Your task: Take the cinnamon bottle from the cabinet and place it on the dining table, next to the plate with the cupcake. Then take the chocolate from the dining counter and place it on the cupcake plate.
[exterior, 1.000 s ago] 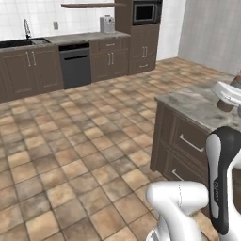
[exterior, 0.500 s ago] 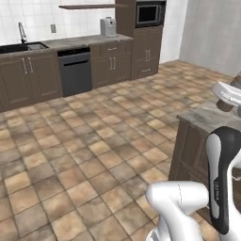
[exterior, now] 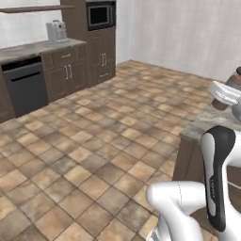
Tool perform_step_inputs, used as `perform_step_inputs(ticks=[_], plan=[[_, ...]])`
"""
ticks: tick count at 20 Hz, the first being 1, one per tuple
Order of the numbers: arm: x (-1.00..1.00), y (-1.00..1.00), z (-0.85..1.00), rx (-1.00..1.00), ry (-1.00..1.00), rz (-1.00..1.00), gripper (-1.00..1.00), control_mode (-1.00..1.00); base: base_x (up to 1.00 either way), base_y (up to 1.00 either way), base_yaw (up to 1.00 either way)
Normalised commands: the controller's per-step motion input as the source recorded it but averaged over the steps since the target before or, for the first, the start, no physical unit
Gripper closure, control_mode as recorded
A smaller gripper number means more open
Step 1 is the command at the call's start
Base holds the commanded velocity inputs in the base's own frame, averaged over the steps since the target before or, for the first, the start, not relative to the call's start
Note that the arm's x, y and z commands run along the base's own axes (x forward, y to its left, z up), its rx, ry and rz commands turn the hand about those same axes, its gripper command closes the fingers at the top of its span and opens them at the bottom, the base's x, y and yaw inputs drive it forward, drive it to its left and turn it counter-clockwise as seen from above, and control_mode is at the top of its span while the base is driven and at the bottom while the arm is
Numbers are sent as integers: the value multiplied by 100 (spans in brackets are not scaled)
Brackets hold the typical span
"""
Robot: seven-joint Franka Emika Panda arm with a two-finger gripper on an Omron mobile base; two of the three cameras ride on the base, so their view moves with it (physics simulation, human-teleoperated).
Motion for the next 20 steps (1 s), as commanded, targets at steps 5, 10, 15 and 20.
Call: perform_step_inputs(ticks=[5,10,15,20], plan=[[0,0,0,0,0,0,100,100,98,25,-57],[0,0,0,0,0,0,100,100,88,26,-58],[0,0,0,0,0,0,100,100,85,35,-59],[0,0,0,0,0,0,100,100,58,68,-56]])
